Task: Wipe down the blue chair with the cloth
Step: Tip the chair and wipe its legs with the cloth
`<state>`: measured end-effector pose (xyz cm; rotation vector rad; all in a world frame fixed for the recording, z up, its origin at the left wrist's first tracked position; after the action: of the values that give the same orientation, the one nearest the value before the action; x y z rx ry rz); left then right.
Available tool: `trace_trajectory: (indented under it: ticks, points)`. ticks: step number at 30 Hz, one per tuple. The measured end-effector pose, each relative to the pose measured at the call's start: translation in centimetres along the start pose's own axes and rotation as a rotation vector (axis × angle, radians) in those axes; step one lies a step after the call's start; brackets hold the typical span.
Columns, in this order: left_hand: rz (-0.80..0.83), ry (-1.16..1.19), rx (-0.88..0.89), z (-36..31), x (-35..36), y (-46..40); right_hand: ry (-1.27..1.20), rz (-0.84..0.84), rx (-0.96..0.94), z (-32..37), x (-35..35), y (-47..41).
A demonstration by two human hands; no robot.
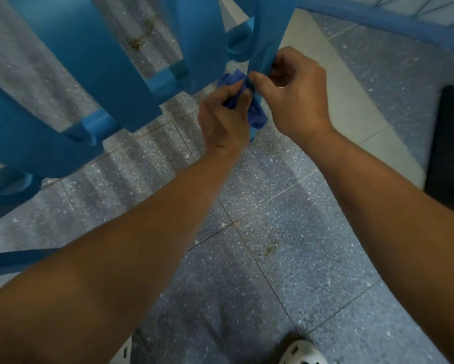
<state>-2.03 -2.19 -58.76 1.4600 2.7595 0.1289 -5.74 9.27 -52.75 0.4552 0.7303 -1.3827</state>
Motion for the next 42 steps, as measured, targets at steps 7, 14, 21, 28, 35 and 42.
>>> trace_trajectory:
  ticks: [7, 14, 21, 28, 35, 42]
  points:
    - [0.133, -0.046, -0.446, 5.0, -0.4, 1.0, 0.008, 0.023, -0.015, -0.1, 0.0, -0.1]
    - [0.141, 0.215, -0.484, 3.6, -0.7, 0.9, 0.031, 0.039, -0.017, -0.4, -0.1, -0.3]
    - [0.121, 0.12, -0.447, 5.2, -0.9, 1.2, 0.037, 0.051, 0.016, -0.3, -0.1, -0.3]
    - [0.185, 0.119, -0.681, 6.6, -0.7, -0.1, 0.02, 0.075, 0.031, -0.5, 0.0, -0.3]
    - [0.088, 0.356, -0.565, 2.8, -0.1, 0.9, 0.01, 0.095, 0.024, -0.6, -0.1, -0.5]
    - [0.059, 0.304, -0.393, 0.6, -0.1, 0.6, -0.047, 0.176, 0.031, -1.6, -0.3, -0.6]
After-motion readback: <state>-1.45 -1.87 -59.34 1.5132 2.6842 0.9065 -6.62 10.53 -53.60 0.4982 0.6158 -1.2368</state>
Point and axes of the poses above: each hand's wrist, its own y-axis away from the middle knuckle, its own x-axis out of the palm, z = x × y, the point moved 1 cm from there along -y, towards the middle knuckle, and after that the axes turned 14 degrees about y, right-handed, at the moved point
